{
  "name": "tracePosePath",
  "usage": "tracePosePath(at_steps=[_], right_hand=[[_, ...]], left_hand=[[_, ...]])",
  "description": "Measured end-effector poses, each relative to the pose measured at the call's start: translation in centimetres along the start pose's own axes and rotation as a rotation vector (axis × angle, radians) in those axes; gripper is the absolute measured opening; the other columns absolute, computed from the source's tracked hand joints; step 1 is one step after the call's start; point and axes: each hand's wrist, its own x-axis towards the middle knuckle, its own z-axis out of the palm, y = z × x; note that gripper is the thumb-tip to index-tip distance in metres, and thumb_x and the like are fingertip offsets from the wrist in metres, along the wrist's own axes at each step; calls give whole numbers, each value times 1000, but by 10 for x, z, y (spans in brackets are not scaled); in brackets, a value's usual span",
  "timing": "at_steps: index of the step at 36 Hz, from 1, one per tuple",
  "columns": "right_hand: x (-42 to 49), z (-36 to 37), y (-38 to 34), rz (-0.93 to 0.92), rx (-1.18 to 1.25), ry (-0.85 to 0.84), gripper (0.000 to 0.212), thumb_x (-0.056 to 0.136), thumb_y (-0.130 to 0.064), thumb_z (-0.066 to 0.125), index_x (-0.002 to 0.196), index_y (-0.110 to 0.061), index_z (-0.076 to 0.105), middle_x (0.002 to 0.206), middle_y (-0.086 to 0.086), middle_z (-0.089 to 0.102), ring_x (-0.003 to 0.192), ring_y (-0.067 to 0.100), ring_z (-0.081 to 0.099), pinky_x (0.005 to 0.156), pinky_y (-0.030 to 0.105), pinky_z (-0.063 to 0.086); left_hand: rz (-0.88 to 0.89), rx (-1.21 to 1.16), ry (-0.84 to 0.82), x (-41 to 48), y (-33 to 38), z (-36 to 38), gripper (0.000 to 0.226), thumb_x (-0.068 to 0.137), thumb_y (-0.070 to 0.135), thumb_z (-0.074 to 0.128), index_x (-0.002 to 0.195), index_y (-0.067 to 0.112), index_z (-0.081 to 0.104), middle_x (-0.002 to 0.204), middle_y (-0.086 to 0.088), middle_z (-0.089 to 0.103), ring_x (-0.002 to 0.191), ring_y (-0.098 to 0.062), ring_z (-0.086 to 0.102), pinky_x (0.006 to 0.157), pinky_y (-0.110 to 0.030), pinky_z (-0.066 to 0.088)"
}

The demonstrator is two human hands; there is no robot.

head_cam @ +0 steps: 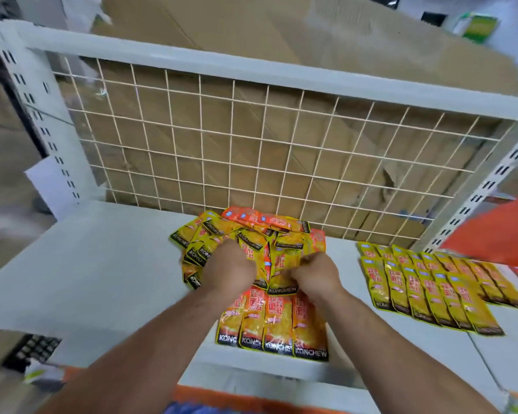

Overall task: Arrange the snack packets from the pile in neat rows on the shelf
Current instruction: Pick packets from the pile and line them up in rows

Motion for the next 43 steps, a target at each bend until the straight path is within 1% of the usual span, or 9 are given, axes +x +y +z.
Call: tracePosePath(at_steps=[3,7,11,13,17,21,27,37,43], right_hand=[[-9,-1,-2,52,138,-2,30,69,-22,85,59,-7,61,61,10,64,59,29,61,58,35,49],[-20,-5,-1,102,233,8,37,76,-16,78,51,-17,50,46,0,51,46,22,48,50,29,36],[-29,-9,4,140,319,-44,14,77,-13,75,69,-12,65,64,7,68,57,25,64,53,30,47],[-35,-13,6,150,395,-73,4,79,-8,72,82,-7,69,69,7,71,56,21,66,46,22,45],[-41,-19,13,148,448,-90,5,82,-6,67,83,-10,69,66,2,67,46,13,61,38,15,36],[-43,-29,21,136,439,-71,7,82,-7,65,81,-14,67,69,3,63,53,18,56,48,20,35],[-37,-51,42,73,402,-65,23,78,-10,66,59,-18,55,48,-4,49,49,17,45,51,25,29],[-19,-142,122,4,438,-106,16,81,-9,71,74,-16,59,56,-2,56,44,8,48,49,24,32],[-3,-223,190,-24,405,-79,40,82,-2,71,58,-20,44,50,-3,45,42,8,47,48,22,33]], left_hand=[[-9,-102,-36,0,-3,-2,33,82,19,61,60,12,37,58,-4,45,51,-22,47,44,-25,23],[-63,-230,-102,-1,-2,-4,42,80,14,63,52,13,33,51,-2,33,46,-21,33,50,-25,23],[-111,-327,-150,-5,-2,-1,40,79,13,65,54,14,35,54,-2,34,52,-23,35,51,-27,24],[-142,-370,-175,-8,-1,3,34,81,13,66,59,12,41,58,-3,37,55,-23,38,51,-28,27],[-207,-454,-223,-17,3,8,18,81,13,65,70,10,52,62,-7,45,56,-24,40,56,-30,32],[-221,-531,-212,-28,12,13,23,78,15,66,67,17,46,72,-8,49,64,-23,42,59,-36,32],[-189,-558,-211,-52,36,23,22,72,17,67,66,14,47,64,-8,38,61,-21,36,59,-36,29],[-174,-550,-186,-103,118,89,45,81,4,71,49,16,41,46,0,38,42,-19,34,44,-23,24],[-146,-510,-226,-140,189,152,44,78,6,75,39,15,57,39,6,47,40,-16,46,51,-28,40]])
